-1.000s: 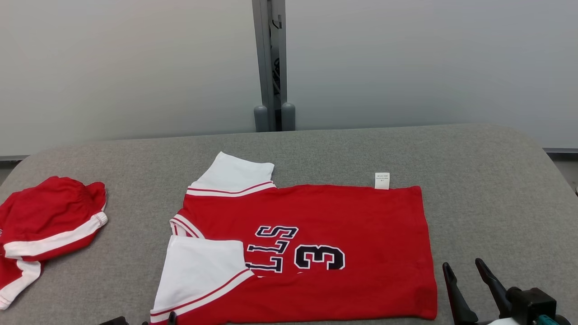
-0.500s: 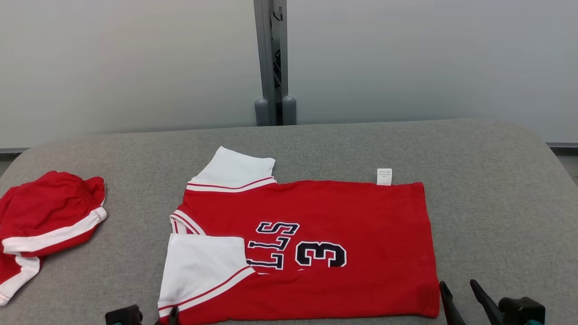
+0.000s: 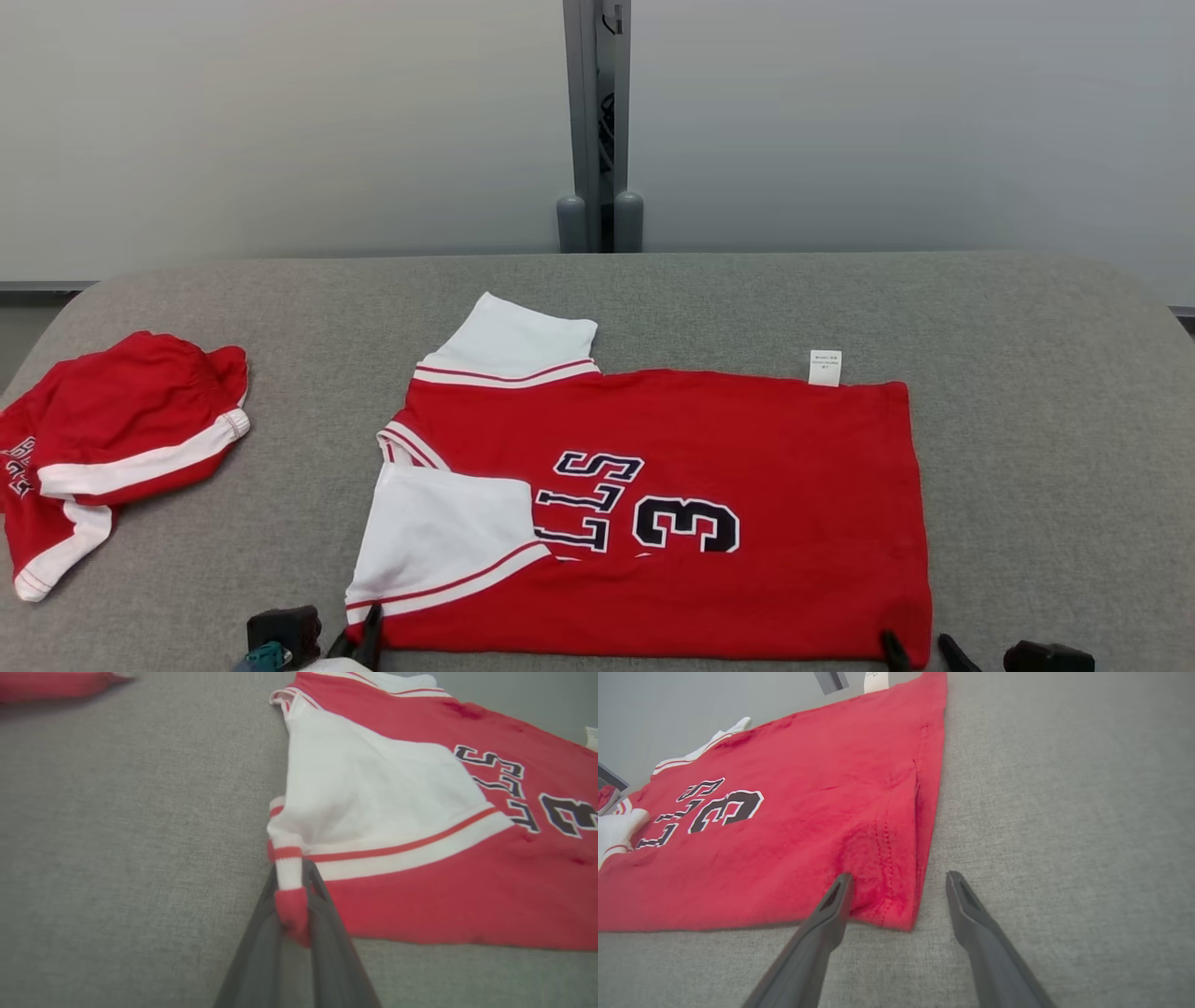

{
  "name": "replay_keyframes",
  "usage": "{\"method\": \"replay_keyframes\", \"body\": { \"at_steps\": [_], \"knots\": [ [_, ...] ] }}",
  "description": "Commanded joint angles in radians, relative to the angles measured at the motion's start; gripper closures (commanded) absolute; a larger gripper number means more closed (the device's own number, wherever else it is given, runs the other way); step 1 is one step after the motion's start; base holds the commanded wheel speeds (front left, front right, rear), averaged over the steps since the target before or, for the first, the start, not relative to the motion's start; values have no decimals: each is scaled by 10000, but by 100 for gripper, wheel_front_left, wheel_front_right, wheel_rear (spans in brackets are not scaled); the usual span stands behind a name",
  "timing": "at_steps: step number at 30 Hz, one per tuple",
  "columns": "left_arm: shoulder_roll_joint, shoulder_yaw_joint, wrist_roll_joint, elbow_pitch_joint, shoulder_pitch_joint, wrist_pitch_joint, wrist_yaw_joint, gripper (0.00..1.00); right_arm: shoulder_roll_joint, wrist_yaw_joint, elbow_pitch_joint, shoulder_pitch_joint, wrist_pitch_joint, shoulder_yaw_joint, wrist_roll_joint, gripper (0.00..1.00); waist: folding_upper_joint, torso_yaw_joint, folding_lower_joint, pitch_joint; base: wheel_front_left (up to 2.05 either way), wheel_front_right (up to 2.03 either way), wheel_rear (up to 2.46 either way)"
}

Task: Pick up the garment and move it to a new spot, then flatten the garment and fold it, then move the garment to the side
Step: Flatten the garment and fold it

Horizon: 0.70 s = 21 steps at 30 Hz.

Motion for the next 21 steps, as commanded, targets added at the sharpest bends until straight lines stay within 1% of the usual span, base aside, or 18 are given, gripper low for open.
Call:
{"method": "replay_keyframes", "body": {
  "at_steps": [1, 5, 6, 7, 8, 9, 18, 21],
  "knots": [
    [101, -41, 172, -183, 34, -47, 107, 100, -78, 1, 103, -111, -3, 71, 219, 0, -1, 50, 0, 1, 0, 0, 0],
    [245, -121, 618, -1038, 275, -55, 284, 100, -95, 1, 328, -230, -2, 377, 887, 0, -1, 152, 0, 10, 0, 0, 0],
    [291, -160, 761, -1271, 333, -52, 297, 100, -94, 1, 430, -257, -2, 488, 1064, 27, -1, 171, 0, 10, 0, 0, 0],
    [332, -180, 892, -1465, 410, -49, 363, 100, -111, 1, 555, -303, 0, 600, 1212, 67, -1, 186, 0, 6, 0, 0, 0],
    [352, -194, 993, -1587, 480, -50, 415, 100, -153, 1, 584, -366, 3, 712, 1284, 94, -1, 192, 0, 2, 0, 0, 0],
    [374, -195, 1078, -1695, 559, -51, 448, 100, -184, 1, 576, -400, 1, 809, 1358, 100, -1, 194, 0, 0, 0, 0, 0],
    [428, -199, 1268, -1458, 669, -53, 538, 100, -564, 1, 454, -581, -3, 1025, 1581, 100, -1, 113, 0, -36, 0, 0, 0],
    [456, -219, 1305, -1360, 591, -53, 591, 100, -842, 1, 470, -592, -3, 1410, 1498, 100, -1, 94, 0, -69, 0, 0, 0]
  ]
}}
